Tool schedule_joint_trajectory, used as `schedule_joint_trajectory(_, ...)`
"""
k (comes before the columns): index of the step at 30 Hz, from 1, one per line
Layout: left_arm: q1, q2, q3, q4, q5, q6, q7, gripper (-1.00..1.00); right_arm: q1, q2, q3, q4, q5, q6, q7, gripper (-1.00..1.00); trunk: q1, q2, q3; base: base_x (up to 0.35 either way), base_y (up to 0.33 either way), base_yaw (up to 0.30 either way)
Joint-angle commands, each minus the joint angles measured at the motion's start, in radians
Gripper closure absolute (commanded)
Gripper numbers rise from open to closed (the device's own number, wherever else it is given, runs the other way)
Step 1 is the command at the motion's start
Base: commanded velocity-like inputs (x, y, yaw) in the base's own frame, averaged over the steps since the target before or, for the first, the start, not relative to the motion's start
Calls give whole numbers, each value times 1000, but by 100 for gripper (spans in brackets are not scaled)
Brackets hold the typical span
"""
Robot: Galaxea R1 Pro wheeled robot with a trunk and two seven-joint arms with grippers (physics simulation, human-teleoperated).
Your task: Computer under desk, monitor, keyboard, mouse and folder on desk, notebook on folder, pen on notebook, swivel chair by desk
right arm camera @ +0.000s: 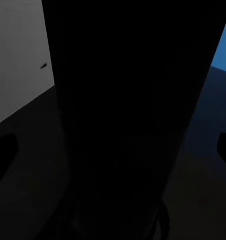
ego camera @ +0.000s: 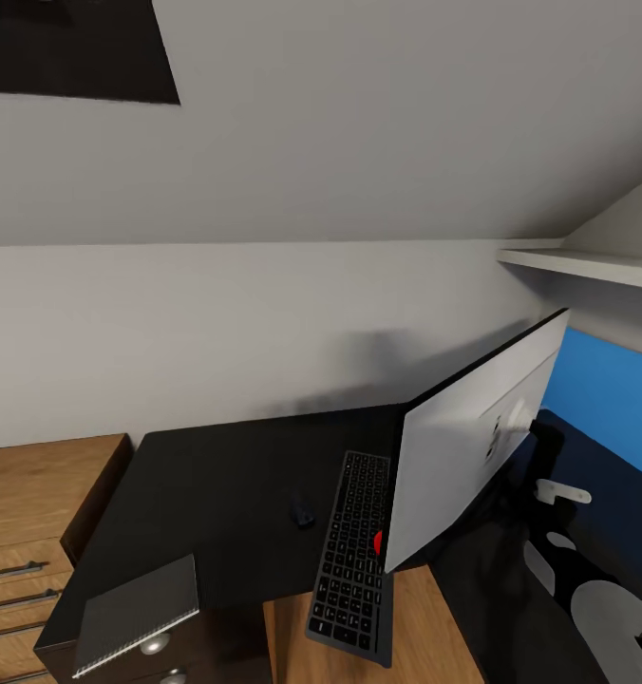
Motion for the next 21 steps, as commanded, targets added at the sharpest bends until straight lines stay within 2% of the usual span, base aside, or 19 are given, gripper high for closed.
schedule_joint_trajectory(1,0,0,-2,-2,9,4,7,-100,-1,-1,3,1,-7,-3,-1,-100,0,-1,-1,0,0,0)
schedule_joint_trajectory(2,0,0,-2,-2,9,4,7,-100,-1,-1,3,0,-7,-4,-1,100,0,-1,-1,0,0,0)
schedule_joint_trajectory(21,0,2,-2,-2,9,4,7,-100,-1,-1,3,0,-7,-4,-1,100,0,-1,-1,0,0,0)
